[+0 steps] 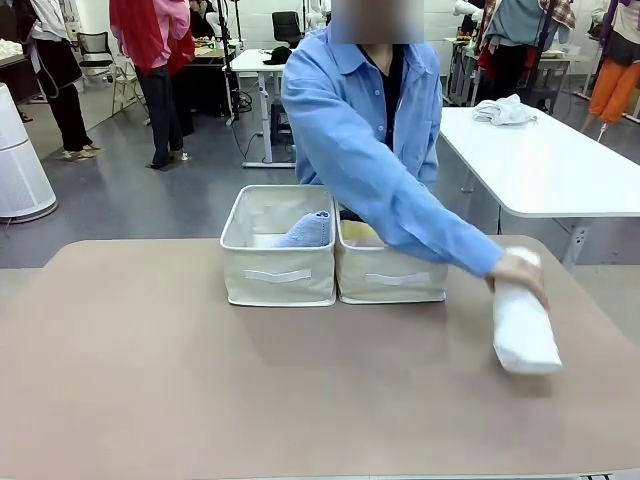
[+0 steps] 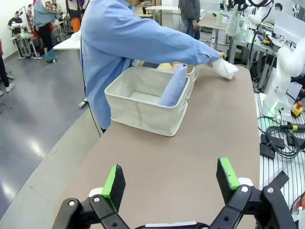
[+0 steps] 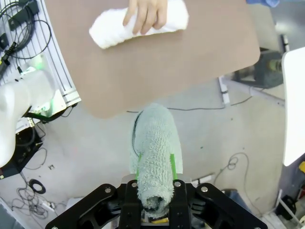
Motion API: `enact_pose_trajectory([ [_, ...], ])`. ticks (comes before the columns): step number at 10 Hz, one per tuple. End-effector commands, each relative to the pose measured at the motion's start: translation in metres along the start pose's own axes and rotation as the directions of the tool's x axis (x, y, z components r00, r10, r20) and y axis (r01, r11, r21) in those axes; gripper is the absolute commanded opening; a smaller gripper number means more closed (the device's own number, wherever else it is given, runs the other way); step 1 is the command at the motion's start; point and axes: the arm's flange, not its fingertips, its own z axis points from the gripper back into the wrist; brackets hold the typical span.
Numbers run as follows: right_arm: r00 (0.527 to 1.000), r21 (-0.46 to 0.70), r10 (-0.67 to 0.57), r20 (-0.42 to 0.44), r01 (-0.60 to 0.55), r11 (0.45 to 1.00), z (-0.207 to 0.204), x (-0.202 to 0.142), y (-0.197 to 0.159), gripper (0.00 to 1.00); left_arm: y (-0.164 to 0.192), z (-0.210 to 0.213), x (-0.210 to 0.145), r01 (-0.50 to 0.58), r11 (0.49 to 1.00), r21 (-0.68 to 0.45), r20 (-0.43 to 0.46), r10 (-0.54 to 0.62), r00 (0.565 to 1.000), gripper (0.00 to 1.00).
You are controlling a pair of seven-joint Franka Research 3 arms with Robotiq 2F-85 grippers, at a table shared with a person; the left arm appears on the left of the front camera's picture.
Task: Sort the towels based on their folding style.
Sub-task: Pick up another triangle-folded towel from the table and place it in the left Fabric basket.
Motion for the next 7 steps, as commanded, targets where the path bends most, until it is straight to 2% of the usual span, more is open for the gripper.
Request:
enact_pose_trajectory([
  [1, 0.999, -0.017, -0.032, 0.018, 0.032, 0.999, 0.001, -0.002, -0.001, 0.12, -0.002, 0.002, 0.001, 0.005, 1.000, 0.000, 0.008, -0.005, 1.000, 1.00],
  [3, 1.000, 0.000, -0.017, 0.025, 0.017, 1.000, 0.000, 0.005, -0.008, 0.12, -0.002, 0.002, 0.001, 0.005, 1.000, 0.000, 0.008, -0.005, 1.000, 1.00],
  [4, 0.999, 0.012, 0.018, 0.047, -0.019, 1.000, -0.001, 0.019, -0.014, 0.12, -0.002, 0.002, 0.001, 0.005, 1.000, 0.000, 0.008, -0.005, 1.000, 1.00],
  [6, 0.959, 0.009, 0.162, 0.234, -0.169, 0.986, 0.005, 0.086, -0.020, 0.12, -0.002, 0.002, 0.001, 0.005, 1.000, 0.000, 0.008, -0.005, 1.000, 1.00],
  [7, 0.938, 0.018, 0.224, 0.264, -0.237, 0.971, 0.003, 0.121, -0.019, 0.12, -0.002, 0.002, 0.001, 0.005, 1.000, 0.000, 0.008, -0.005, 1.000, 1.00],
])
